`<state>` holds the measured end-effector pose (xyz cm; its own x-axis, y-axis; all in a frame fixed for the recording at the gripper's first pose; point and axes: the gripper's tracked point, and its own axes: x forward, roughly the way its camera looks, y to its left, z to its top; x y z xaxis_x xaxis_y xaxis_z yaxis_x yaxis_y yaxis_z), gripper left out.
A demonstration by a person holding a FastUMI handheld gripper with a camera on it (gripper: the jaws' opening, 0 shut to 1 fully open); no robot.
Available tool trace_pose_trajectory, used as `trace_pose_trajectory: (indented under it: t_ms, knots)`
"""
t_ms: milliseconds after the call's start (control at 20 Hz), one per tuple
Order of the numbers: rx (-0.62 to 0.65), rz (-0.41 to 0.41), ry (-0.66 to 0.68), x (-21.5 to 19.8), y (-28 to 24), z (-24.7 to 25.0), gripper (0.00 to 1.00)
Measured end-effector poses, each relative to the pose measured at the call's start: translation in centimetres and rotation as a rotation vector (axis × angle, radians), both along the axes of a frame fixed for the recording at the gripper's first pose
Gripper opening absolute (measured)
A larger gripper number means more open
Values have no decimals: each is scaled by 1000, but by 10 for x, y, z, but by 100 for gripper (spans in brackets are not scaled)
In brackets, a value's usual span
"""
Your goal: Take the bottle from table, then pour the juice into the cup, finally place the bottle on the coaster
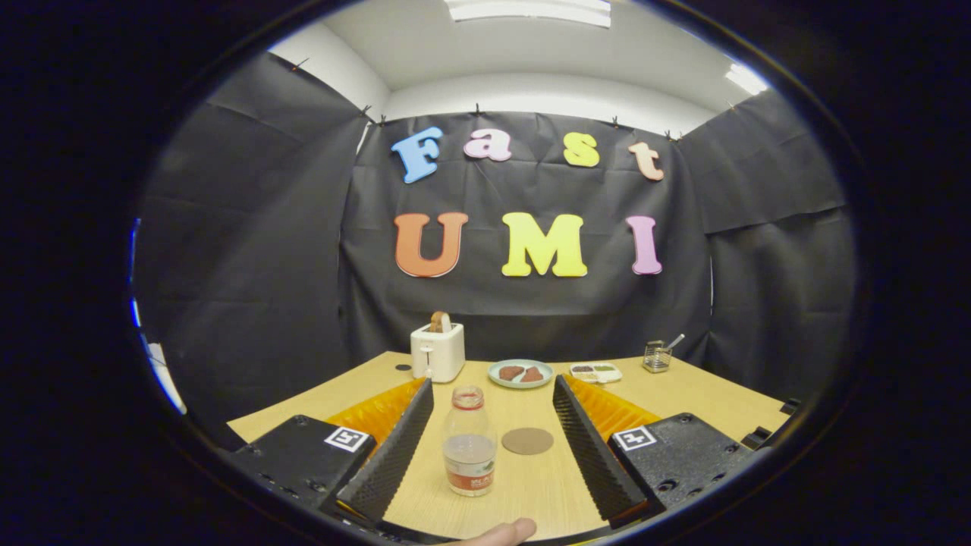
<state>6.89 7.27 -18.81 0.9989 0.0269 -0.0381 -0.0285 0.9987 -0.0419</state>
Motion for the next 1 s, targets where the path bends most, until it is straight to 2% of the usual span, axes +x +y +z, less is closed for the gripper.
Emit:
trace_pose_trajectory:
  t_ms: [300, 600, 800, 1000]
  knots:
    - [14, 12, -3, 15, 15, -39, 100]
    - [-13, -19, 45, 31, 16, -87, 100]
    - [-9, -1, 16, 43, 28, -96, 100]
    - [-29, -29, 67, 61, 28, -123, 100]
